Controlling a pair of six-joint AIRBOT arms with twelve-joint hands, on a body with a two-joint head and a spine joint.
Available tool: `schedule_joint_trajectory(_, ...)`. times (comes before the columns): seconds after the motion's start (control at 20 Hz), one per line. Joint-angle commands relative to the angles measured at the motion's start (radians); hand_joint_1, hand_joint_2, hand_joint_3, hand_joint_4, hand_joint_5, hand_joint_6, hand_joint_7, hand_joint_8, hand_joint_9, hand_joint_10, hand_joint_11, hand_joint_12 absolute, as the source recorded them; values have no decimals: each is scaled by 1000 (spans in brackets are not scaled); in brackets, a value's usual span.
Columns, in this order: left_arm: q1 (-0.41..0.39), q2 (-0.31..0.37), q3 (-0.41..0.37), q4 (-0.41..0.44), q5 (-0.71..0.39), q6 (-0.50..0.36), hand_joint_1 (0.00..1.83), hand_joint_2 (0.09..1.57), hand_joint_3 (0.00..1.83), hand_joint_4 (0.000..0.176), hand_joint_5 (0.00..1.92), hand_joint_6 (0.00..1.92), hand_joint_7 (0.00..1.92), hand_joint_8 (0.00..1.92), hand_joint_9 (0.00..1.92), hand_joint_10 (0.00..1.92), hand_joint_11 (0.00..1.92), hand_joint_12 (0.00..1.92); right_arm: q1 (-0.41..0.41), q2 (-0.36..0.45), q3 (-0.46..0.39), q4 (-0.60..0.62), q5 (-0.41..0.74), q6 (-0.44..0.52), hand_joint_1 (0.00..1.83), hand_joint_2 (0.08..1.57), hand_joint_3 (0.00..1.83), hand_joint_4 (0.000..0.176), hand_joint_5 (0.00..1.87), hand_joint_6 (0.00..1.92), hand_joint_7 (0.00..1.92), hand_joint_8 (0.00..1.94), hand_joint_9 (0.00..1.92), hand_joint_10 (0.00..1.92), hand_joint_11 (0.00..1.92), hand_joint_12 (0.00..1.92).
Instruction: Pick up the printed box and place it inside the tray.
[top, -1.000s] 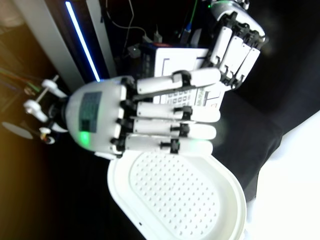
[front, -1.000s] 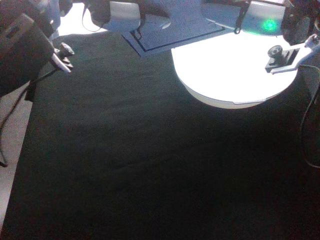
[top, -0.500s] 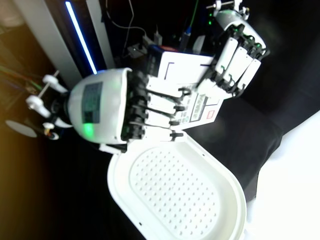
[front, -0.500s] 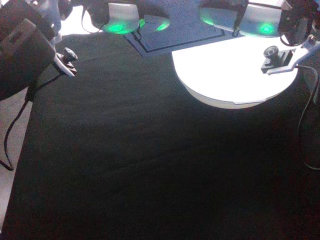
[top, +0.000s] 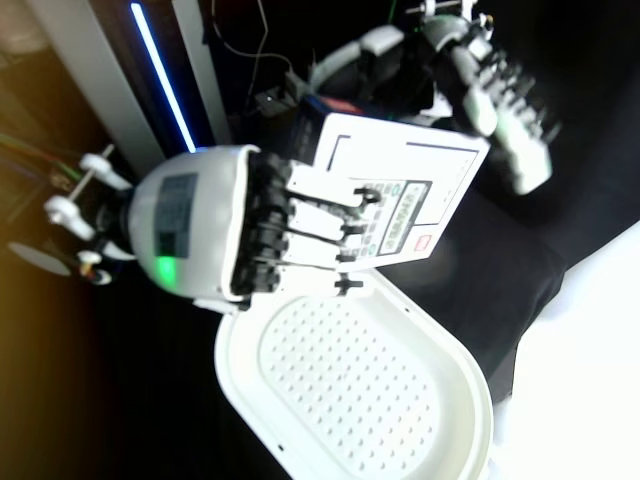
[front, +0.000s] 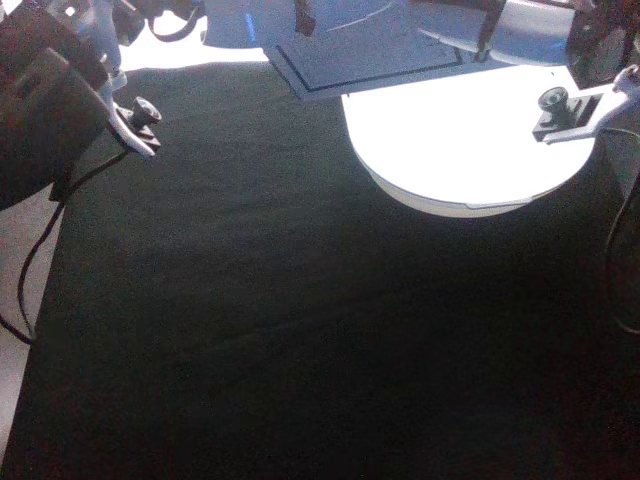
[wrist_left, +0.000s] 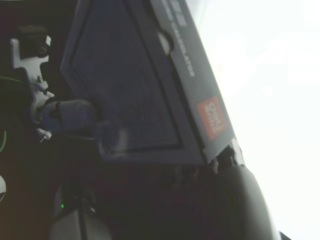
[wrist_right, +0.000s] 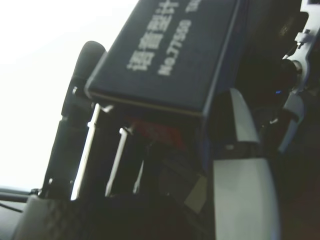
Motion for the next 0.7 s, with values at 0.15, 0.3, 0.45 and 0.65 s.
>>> schedule_joint_trajectory(0.15,27,49,-17,-30,-178,-35,169,982,4,173,0,0,0,0,0,0,0,0,13,28,5,-46,110,6,1192,1093,0,0,1008,879,1268,620,1390,813,1236,1333)
schedule_joint_trajectory(0.3,88,99,-58,-46,-267,-35,275,853,0,74,0,0,0,0,0,0,0,0,14,79,-4,-59,98,-28,1172,1084,0,0,1046,857,1316,1191,1418,1610,1359,1868)
schedule_joint_trajectory(0.45,128,144,-99,-50,-337,-31,306,826,0,161,0,0,0,0,0,0,0,0,36,114,-31,-59,79,-108,1166,1097,1,0,1015,905,1072,1454,1204,1769,1193,1914)
schedule_joint_trajectory(0.65,190,192,-136,-79,-405,-23,280,817,0,176,0,0,0,0,0,0,0,0,78,160,-66,-90,19,-228,1178,1080,0,0,1051,852,1290,1939,1586,1921,1636,1921)
